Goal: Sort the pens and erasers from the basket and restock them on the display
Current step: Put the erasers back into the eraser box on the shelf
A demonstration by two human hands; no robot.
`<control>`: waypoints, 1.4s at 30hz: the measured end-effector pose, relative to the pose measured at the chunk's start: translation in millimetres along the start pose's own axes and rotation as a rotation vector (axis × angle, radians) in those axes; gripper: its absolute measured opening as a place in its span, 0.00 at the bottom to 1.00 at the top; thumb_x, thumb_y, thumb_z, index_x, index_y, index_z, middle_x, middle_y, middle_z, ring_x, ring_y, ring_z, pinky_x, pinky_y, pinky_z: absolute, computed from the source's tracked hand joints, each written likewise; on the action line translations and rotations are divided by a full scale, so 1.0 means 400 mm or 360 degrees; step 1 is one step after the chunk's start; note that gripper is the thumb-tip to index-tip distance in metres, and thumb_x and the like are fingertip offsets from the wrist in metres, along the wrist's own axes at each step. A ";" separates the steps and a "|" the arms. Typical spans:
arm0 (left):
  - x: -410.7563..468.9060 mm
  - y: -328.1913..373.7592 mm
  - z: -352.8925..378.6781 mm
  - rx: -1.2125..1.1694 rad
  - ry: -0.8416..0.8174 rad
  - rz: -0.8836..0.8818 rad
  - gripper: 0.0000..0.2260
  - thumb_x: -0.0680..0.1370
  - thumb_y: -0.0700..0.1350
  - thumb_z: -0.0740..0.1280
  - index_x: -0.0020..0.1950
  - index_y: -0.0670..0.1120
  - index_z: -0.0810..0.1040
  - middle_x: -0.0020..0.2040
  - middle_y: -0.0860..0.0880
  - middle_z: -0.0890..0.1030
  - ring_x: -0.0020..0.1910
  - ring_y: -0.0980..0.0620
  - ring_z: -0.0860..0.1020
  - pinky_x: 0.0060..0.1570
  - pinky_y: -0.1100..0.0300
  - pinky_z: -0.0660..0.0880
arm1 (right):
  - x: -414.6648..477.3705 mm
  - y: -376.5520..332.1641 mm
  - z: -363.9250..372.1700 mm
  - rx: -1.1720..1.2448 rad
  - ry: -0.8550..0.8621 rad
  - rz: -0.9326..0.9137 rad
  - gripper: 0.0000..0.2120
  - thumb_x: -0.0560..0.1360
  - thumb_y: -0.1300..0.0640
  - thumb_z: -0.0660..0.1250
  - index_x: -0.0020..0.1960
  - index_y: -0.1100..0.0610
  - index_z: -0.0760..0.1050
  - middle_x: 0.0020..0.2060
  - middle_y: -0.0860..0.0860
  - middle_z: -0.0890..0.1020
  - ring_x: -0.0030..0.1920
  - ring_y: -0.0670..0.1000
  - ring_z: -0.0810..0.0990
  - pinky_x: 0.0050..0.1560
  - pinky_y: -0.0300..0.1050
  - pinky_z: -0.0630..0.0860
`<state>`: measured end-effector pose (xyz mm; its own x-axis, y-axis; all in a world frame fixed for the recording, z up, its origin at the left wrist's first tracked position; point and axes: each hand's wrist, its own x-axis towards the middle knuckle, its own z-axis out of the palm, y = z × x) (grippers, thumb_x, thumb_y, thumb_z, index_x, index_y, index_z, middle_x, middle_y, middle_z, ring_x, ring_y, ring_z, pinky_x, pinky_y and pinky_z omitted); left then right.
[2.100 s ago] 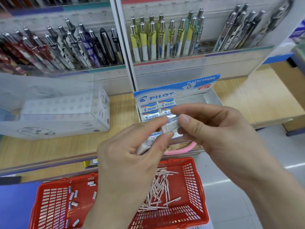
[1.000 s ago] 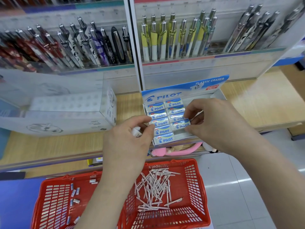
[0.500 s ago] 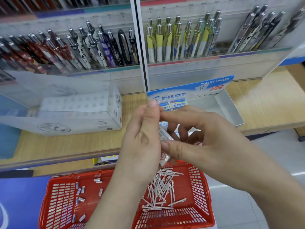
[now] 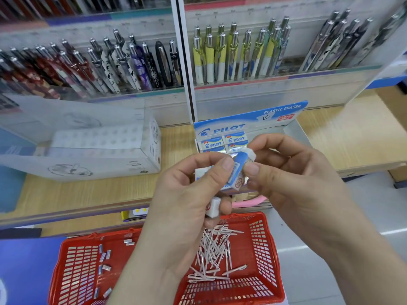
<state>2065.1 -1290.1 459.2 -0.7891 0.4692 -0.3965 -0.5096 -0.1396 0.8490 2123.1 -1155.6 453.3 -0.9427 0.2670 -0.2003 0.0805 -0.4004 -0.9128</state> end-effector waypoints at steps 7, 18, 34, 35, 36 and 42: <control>-0.005 -0.019 0.025 0.0320 0.0213 0.0274 0.12 0.65 0.41 0.75 0.45 0.53 0.84 0.28 0.45 0.77 0.20 0.53 0.72 0.19 0.69 0.64 | -0.028 0.012 0.005 -0.0095 0.0012 0.0102 0.16 0.66 0.59 0.71 0.54 0.57 0.81 0.47 0.59 0.85 0.51 0.64 0.83 0.54 0.60 0.79; -0.014 -0.010 0.006 0.0539 0.0159 0.0206 0.06 0.67 0.50 0.71 0.38 0.49 0.84 0.25 0.48 0.76 0.21 0.54 0.71 0.21 0.68 0.64 | -0.034 -0.049 -0.025 -0.0389 0.0026 0.0231 0.16 0.62 0.61 0.73 0.48 0.61 0.78 0.38 0.57 0.85 0.33 0.55 0.84 0.34 0.39 0.79; 0.029 -0.041 -0.023 0.0959 0.0457 0.0424 0.01 0.71 0.50 0.73 0.39 0.55 0.83 0.28 0.56 0.79 0.23 0.54 0.74 0.27 0.63 0.71 | 0.002 -0.036 -0.076 -0.0884 0.0589 0.0009 0.05 0.67 0.62 0.75 0.37 0.53 0.83 0.32 0.50 0.85 0.34 0.50 0.84 0.37 0.42 0.81; 0.039 -0.042 -0.042 0.1098 0.0531 0.0473 0.01 0.71 0.50 0.72 0.39 0.56 0.82 0.28 0.58 0.78 0.25 0.54 0.76 0.30 0.60 0.73 | 0.011 -0.035 -0.083 -0.1130 0.0629 -0.0026 0.05 0.68 0.60 0.75 0.36 0.51 0.83 0.32 0.46 0.85 0.34 0.47 0.83 0.38 0.43 0.80; 0.048 -0.043 -0.058 0.1196 0.0574 0.0491 0.01 0.71 0.50 0.72 0.39 0.57 0.82 0.29 0.59 0.78 0.27 0.54 0.76 0.32 0.58 0.73 | 0.020 -0.033 -0.086 -0.1379 0.0623 -0.0048 0.05 0.68 0.58 0.74 0.35 0.50 0.82 0.31 0.42 0.84 0.35 0.43 0.83 0.39 0.42 0.78; 0.070 -0.078 -0.065 0.1305 0.0449 0.0354 0.09 0.72 0.46 0.72 0.45 0.59 0.76 0.33 0.55 0.79 0.28 0.49 0.79 0.29 0.60 0.74 | 0.056 -0.027 -0.067 -0.2134 0.0341 0.0034 0.04 0.71 0.54 0.70 0.38 0.49 0.82 0.34 0.42 0.83 0.40 0.46 0.81 0.42 0.43 0.76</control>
<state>2050.0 -1295.0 412.6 -0.9504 0.2587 -0.1724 -0.0149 0.5160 0.8565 2109.9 -1121.7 449.0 -0.8788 0.4505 -0.1574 0.4607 0.7149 -0.5260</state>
